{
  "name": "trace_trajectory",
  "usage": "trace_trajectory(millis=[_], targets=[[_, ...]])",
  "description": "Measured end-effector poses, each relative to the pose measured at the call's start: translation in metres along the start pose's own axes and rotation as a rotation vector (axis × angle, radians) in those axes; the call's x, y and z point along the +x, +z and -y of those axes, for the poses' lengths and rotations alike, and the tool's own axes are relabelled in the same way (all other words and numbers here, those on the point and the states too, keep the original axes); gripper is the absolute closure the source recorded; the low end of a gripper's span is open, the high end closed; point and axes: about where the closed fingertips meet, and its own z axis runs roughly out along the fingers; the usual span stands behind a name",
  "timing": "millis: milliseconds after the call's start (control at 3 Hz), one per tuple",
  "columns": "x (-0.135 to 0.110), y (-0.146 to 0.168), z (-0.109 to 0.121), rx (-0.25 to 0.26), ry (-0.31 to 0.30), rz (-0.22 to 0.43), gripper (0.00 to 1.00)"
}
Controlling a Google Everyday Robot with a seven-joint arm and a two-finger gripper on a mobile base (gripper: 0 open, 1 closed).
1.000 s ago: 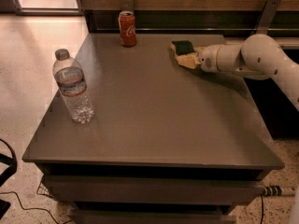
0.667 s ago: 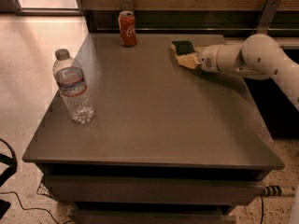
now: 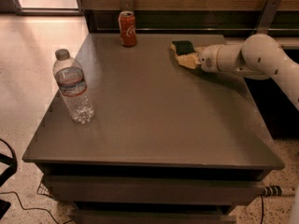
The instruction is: Move sponge near water bottle
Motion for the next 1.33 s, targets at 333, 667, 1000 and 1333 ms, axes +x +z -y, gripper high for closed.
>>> trace_trajectory(millis=[333,667,1000,1333], targets=[[0.000,0.000,0.000,0.000,0.000,0.000,1.00],[-0.015,-0.025,-0.014,0.023,-0.027,0.003,1.00],[-0.053,-0.081,-0.054,0.086,-0.079,0.011,1.00],[-0.080,-0.115,-0.089,0.118,-0.116,0.012,1.00]])
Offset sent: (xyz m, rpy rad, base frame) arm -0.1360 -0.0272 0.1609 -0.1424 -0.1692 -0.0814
